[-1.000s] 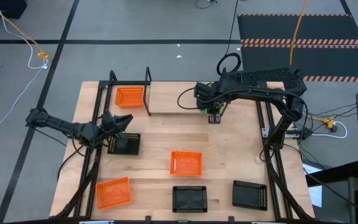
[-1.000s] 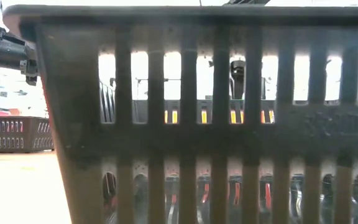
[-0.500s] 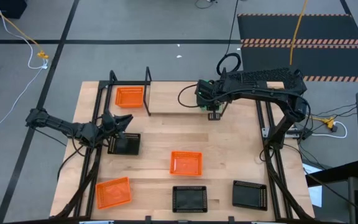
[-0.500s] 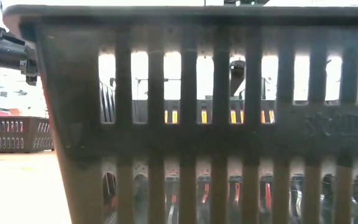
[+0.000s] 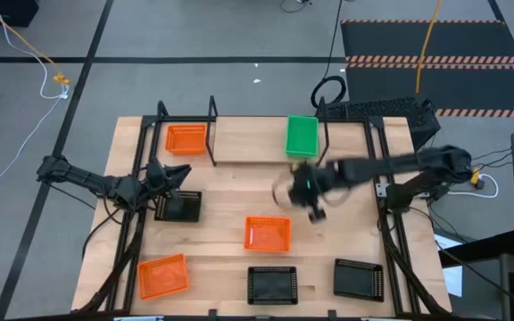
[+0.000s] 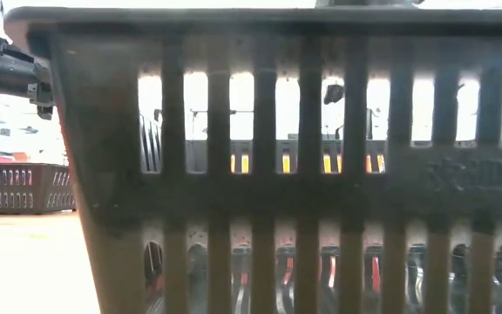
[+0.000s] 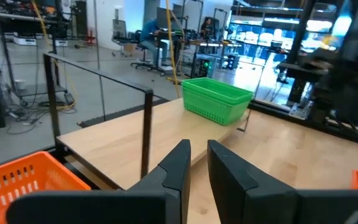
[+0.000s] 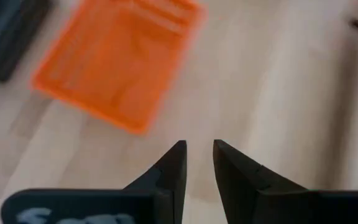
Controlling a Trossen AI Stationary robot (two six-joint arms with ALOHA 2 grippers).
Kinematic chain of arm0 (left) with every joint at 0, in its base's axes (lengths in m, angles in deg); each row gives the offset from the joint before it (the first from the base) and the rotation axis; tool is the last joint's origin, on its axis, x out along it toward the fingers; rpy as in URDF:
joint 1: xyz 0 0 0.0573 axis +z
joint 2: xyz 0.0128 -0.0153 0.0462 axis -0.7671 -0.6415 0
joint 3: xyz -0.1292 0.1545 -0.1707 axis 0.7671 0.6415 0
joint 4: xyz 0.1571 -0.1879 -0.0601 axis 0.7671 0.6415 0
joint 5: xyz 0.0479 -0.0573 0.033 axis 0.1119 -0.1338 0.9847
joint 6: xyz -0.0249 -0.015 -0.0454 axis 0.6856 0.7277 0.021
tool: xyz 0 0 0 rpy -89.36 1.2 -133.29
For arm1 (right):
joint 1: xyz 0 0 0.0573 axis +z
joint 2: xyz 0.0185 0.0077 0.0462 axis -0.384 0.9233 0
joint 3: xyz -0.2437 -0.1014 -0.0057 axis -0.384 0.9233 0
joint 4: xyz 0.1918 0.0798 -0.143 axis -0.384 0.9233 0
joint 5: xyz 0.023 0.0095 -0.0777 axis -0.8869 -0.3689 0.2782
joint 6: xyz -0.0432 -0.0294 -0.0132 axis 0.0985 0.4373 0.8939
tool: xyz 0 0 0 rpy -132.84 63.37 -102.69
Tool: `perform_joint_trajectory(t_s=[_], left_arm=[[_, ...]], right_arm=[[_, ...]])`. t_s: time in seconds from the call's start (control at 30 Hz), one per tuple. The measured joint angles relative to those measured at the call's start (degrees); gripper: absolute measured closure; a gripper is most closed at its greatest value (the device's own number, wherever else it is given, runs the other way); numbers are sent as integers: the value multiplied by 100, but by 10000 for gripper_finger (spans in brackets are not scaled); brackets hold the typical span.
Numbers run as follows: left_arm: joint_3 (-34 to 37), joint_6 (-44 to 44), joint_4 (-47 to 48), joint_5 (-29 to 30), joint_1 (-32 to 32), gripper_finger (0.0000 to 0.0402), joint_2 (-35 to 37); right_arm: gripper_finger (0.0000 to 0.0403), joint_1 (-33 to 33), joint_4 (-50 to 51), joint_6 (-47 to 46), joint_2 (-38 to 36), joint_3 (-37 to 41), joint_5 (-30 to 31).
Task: Stack baskets on shelf by color
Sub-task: Put the bottom right orange bin on the shelf
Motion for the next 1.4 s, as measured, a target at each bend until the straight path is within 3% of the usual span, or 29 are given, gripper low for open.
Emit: perform_joint_trajectory(t_s=[0.2, 0.3, 0.43, 0.6, 0.77, 0.93, 1.13, 1.27, 1.4], left_arm=[[0, 27, -103, -158, -2, 346, 0], [0, -119, -285, -156, -2, 346, 1], [2, -304, -373, -156, -2, 346, 2], [0, -201, -282, -186, -7, 346, 2], [0, -22, -155, -228, -7, 346, 1], [0, 51, -120, -237, -7, 346, 0], [0, 343, 27, -435, -7, 346, 2], [0, 652, 218, -484, -7, 346, 0], [0, 1062, 515, -502, -7, 346, -3]], right_arm=[[328, 1368, -844, 1010, 59, 426, 1703], [328, 1816, -934, 1794, 179, 423, 2026], [328, 2086, -752, 2808, 423, 423, 1987], [328, 1996, -705, 3287, 686, 423, 2003], [328, 1877, -908, 3749, 919, 420, 1450], [328, 1829, -984, 4222, 1261, 419, 1414], [331, 1726, -1302, 4278, 1676, 421, 1420], [373, 1640, -1857, 4112, 1599, 421, 1383], [395, 1379, -2008, 3964, 1228, 250, 770]])
